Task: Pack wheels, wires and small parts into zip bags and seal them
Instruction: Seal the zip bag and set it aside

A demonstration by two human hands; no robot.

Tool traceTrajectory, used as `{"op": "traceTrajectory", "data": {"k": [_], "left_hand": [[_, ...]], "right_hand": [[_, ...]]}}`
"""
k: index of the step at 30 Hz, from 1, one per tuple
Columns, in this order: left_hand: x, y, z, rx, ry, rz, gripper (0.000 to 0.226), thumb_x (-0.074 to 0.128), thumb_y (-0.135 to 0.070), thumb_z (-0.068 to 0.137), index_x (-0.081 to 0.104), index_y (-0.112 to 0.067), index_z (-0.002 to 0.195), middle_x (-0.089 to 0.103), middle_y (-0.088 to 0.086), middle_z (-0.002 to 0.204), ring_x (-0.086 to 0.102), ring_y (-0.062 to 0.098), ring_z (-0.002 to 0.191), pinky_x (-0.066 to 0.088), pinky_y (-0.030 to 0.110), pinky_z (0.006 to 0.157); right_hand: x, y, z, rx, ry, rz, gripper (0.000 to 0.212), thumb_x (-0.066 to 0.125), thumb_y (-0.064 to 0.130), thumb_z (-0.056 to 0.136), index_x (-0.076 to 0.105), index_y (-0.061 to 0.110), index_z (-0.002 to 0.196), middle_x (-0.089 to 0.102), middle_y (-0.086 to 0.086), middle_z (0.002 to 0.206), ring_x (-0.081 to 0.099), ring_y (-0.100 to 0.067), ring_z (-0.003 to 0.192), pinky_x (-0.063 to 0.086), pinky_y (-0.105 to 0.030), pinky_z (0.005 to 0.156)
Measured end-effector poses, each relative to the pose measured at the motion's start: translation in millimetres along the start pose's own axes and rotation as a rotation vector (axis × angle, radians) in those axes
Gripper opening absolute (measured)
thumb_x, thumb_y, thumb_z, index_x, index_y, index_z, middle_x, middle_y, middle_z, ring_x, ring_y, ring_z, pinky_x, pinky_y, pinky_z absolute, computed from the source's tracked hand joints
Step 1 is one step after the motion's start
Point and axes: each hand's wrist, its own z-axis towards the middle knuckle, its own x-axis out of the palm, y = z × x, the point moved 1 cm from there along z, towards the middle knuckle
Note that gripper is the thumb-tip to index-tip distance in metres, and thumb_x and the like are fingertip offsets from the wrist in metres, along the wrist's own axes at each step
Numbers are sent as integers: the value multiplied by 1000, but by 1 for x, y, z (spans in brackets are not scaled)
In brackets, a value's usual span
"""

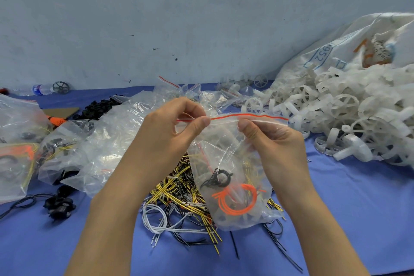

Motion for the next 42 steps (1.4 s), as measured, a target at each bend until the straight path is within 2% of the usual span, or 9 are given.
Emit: {"op": "traceTrajectory", "data": {"k": [4,9,13,17,27,30,34,37,42], "left_hand": [[2,0,0,-20,28,-42,14,68,-39,87,65,-36,100,67,-19,89,62,-6,93,41,3,78],[9,-7,6,-2,121,-12,10,69,-37,88,72,-31,96,70,-22,92,63,-9,92,41,4,78],[14,-10,8,19,129,20,10,69,-34,89,73,-28,96,69,-19,91,63,-8,90,41,5,78],[15,-11,8,13,117,14,8,70,-33,88,74,-27,93,69,-21,86,63,-6,88,42,8,78],[15,-13,8,16,119,2,3,70,-30,89,72,-28,90,69,-19,84,63,-7,86,43,8,76],[15,-14,8,25,98,-5,7,70,-30,88,73,-24,91,69,-17,85,64,-5,85,44,9,74],[19,-19,7,37,75,-28,15,70,-37,84,75,-25,93,70,-18,86,64,-3,86,44,10,76],[17,-18,7,17,63,-48,9,69,-30,89,75,-26,94,71,-19,87,64,-2,87,44,8,75],[8,-10,8,-25,125,-7,13,62,-37,93,72,-31,88,70,-20,83,63,-4,85,41,7,71]], "right_hand": [[0,1,0,-12,25,-2,10,77,16,83,78,25,79,76,11,77,64,4,67,47,-10,61],[1,2,-1,-46,73,0,12,76,14,83,79,26,82,77,7,84,67,1,74,48,-12,60],[1,2,-2,-65,94,-7,12,75,16,83,80,28,82,77,7,86,67,0,78,48,-13,61],[1,3,-1,-81,101,-7,10,75,21,81,79,30,81,77,8,86,68,0,78,48,-12,62],[3,2,-3,-116,122,0,12,73,19,84,78,30,84,77,12,84,68,2,77,48,-10,67],[3,2,-2,-120,124,-9,9,72,24,83,78,30,81,76,12,83,67,2,74,47,-10,66],[3,6,-3,-144,174,-7,11,72,21,86,79,29,81,76,13,81,67,4,74,47,-8,66],[2,6,-2,-128,174,-28,12,74,18,85,79,29,81,76,13,81,67,4,72,46,-8,64],[2,3,-2,-97,149,-42,11,75,18,85,79,28,82,77,13,82,67,5,73,47,-8,63]]}}
